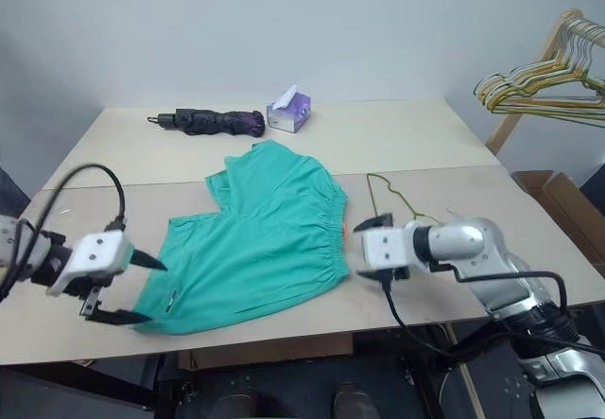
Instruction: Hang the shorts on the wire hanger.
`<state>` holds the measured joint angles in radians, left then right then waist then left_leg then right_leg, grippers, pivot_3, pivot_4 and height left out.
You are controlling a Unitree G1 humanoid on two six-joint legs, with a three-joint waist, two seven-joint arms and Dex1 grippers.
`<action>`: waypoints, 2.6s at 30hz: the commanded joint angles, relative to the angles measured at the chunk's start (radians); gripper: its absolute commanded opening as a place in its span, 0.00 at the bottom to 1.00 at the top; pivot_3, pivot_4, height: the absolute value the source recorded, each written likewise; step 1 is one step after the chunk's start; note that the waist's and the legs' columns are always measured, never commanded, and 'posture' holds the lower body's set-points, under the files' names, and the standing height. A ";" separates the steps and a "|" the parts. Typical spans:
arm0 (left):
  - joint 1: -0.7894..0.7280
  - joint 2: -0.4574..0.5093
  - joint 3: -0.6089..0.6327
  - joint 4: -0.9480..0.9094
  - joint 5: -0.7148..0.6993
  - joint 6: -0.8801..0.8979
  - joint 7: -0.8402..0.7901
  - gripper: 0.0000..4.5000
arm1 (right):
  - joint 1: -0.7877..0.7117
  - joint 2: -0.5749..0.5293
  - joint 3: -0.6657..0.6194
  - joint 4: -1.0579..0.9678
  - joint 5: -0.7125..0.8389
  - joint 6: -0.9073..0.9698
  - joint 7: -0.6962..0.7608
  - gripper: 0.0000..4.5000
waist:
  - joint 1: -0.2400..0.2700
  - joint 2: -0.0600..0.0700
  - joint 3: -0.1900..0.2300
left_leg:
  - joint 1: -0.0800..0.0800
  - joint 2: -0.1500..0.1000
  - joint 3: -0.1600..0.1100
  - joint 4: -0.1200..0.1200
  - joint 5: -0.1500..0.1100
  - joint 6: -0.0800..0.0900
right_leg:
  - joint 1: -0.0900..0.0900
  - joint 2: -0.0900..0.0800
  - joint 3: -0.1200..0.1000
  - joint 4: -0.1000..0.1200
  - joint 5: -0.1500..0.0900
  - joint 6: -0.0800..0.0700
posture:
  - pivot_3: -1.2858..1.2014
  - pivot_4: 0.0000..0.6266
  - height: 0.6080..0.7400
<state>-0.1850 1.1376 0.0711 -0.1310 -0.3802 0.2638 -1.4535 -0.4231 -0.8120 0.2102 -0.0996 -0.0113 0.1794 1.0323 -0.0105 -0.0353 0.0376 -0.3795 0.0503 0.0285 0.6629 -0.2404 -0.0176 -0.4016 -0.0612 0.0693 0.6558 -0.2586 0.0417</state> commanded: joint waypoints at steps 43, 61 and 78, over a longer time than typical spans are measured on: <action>-0.299 -0.506 -0.059 -0.067 -0.190 0.406 0.542 1.00 | -0.169 0.436 -0.108 0.247 -0.049 0.706 -0.759 0.01 | -0.033 -0.007 -0.007 | 0.001 -0.001 -0.004 -0.001 0.000 0.000 | 0.003 0.001 -0.001 -0.001 0.000 0.000 | 0.52 0.00 1.00; -0.424 -1.077 0.323 0.041 -0.787 0.788 1.235 1.00 | 0.059 0.357 -0.011 -0.394 -0.003 0.254 -0.555 0.01 | -0.034 -0.007 -0.007 | -0.004 -0.003 -0.008 0.001 -0.001 0.002 | 0.000 0.001 -0.001 -0.001 0.001 0.000 | 0.51 0.00 1.00; -0.440 -1.099 0.273 0.072 -0.775 0.679 1.307 0.09 | 0.071 0.404 0.032 -0.388 -0.093 0.225 -0.587 0.00 | -0.035 -0.007 -0.007 | -0.004 -0.003 -0.008 0.000 -0.001 0.001 | 0.001 0.001 -0.001 -0.004 0.001 0.000 | 0.50 0.00 1.00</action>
<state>-0.5904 0.0326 0.3630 -0.0473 -1.1595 0.9641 -0.1390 -0.3326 -0.4115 0.2554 -0.4653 -0.0950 0.4209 0.4568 -0.0459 -0.0421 0.0309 -0.3834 0.0476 0.0200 0.6634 -0.2418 -0.0161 -0.4009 -0.0599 0.0680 0.6518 -0.2578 0.0414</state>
